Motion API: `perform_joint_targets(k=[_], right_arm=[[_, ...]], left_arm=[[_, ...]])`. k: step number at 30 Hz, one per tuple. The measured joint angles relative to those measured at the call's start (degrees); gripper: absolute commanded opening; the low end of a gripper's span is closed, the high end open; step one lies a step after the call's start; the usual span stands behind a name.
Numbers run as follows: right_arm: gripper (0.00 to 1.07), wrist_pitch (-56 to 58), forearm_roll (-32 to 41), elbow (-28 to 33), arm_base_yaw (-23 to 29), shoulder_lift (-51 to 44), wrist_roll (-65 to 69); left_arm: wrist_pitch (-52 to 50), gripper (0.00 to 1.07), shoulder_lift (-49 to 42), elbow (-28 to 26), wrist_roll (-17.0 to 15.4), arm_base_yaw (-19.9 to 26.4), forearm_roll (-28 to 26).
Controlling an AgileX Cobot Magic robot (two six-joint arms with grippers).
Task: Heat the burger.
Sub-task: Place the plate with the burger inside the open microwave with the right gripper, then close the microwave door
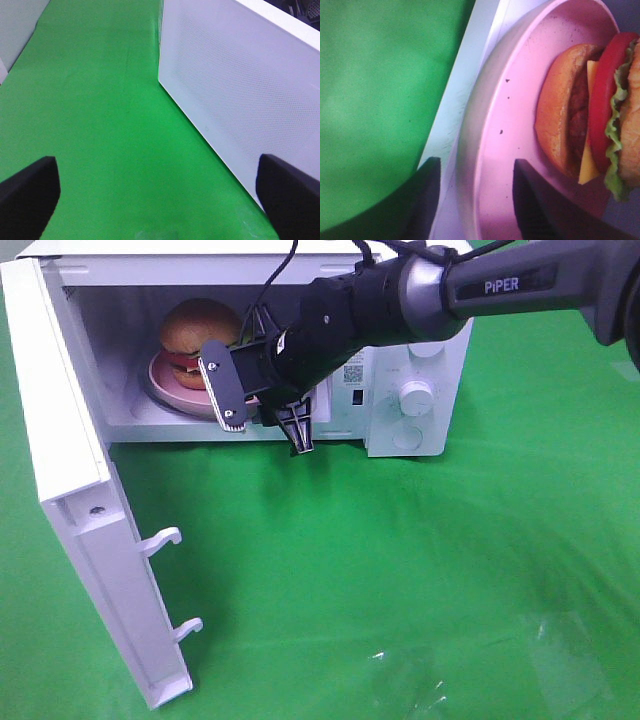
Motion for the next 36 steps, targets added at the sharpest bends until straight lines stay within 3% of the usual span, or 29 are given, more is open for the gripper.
perform_joint_targets(k=[13, 36], right_arm=[[0.48, 0.92, -3.50, 1.66, 0.00, -1.20, 5.84], [0.52, -7.33, -4.07, 26.41, 0.00, -20.17, 5.84]], left_arm=[[0.00, 1.00, 0.00, 0.00, 0.00, 0.00, 0.00], [0.00, 1.00, 0.00, 0.00, 0.00, 0.00, 0.00]])
